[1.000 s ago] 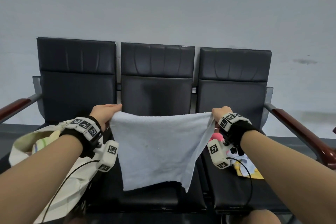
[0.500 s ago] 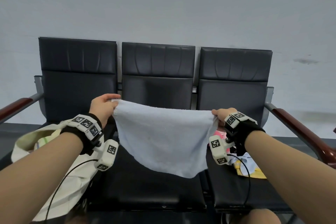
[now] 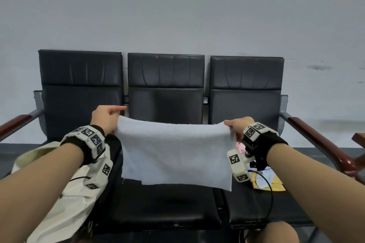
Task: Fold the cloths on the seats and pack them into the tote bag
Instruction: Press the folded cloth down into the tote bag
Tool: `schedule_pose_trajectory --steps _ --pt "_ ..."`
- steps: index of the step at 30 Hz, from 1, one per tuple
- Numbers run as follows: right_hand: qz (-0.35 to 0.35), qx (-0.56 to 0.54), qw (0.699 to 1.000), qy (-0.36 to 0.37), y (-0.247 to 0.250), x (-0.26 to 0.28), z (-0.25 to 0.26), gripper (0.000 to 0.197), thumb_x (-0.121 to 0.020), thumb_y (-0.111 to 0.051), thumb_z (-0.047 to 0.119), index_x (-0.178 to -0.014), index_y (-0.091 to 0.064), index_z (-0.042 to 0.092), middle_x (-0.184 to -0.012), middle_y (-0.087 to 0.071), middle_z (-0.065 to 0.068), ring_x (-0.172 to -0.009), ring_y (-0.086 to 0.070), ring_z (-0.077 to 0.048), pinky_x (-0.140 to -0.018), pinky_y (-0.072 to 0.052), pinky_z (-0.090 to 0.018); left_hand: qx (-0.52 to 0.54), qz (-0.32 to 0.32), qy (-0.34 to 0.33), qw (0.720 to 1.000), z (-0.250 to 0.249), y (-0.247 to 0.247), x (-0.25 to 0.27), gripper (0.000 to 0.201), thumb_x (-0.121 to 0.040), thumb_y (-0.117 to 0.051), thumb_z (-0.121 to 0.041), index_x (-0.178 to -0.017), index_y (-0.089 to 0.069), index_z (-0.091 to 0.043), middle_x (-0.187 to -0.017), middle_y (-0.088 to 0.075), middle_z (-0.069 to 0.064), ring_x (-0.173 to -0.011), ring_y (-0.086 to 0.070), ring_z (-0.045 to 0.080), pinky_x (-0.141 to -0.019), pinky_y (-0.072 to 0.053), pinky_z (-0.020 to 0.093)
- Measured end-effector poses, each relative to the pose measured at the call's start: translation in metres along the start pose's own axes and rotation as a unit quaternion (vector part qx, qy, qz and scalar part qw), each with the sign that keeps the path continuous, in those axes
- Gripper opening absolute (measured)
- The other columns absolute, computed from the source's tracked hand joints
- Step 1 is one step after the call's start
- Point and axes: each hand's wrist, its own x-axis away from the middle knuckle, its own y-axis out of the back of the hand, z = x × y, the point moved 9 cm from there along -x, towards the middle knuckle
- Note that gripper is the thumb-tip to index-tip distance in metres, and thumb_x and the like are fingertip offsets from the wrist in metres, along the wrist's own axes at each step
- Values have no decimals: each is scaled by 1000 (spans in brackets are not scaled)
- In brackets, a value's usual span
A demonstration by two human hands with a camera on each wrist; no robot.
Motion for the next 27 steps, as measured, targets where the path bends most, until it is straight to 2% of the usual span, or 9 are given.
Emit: schedule_pose_trajectory --steps 3,5,9,11,13,17,20,23,27 --pt "16 -28 999 -1 4 21 1 34 -64 -88 21 -77 -67 -2 -66 -65 -13 -52 -59 -25 -60 -53 -35 1 -6 9 1000 1 5 2 22 -94 -62 -13 -104 -78 -24 -100 -72 7 -90 -65 23 -85 -55 33" --pt "22 -36 999 -1 6 34 4 25 -73 -84 13 -69 -63 1 -63 -57 -12 -51 -48 -22 -55 -42 -30 14 -6 35 999 4 9 3 14 -88 -71 -17 -91 -78 -29 -104 -72 1 -104 -63 21 -97 -53 40" --pt "32 -44 998 11 5 43 9 13 -74 -78 -1 -68 -67 -1 -66 -56 -12 -57 -47 -22 -57 -40 -29 36 -9 73 997 8 14 2 9 -82 -78 -21 -79 -75 -29 -97 -72 0 -101 -66 21 -87 -57 40" --pt "40 -32 998 20 2 45 12 29 -74 -73 -9 -52 -59 5 -56 -50 -8 -49 -41 -21 -48 -36 -27 50 0 107 993 14 13 1 10 -82 -79 -16 -88 -74 -23 -100 -71 4 -101 -65 23 -73 -57 35" --pt "40 -23 999 25 -1 44 14 32 -75 -69 -12 -53 -55 7 -58 -47 -9 -48 -39 -21 -48 -34 -28 58 24 142 988 21 9 0 23 -84 -77 -9 -105 -71 -16 -108 -67 9 -101 -63 25 -66 -54 32" --pt "44 14 999 22 -9 35 10 25 -78 -68 -12 -80 -60 12 -61 -53 -9 -35 -47 -15 -42 -35 -24 92 57 162 981 33 2 -5 38 -89 -66 4 -122 -64 -14 -106 -64 11 -92 -62 22 -65 -50 29" --pt "37 45 998 -2 -20 21 7 21 -76 -72 -3 -76 -63 16 -57 -59 -5 -38 -51 -11 -45 -34 -24 113 79 177 975 45 -4 -15 34 -91 -63 -2 -118 -66 -22 -104 -66 9 -82 -58 17 -66 -42 29" --pt "64 2 997 -48 -41 9 10 20 -77 -65 4 -58 -63 12 -49 -49 -3 -47 -39 -15 -46 -29 -23 194 89 219 952 53 -13 -28 23 -96 -58 -11 -115 -66 -22 -114 -63 7 -90 -60 22 -73 -44 32" --pt "121 -151 978 -83 -76 -4 42 12 -91 -56 18 -81 -51 12 -59 -53 -5 -57 -47 -19 -49 -32 -25 323 121 244 906 50 -27 -59 34 -99 -53 -39 -127 -59 -21 -127 -55 7 -110 -59 33 -89 -51 44"
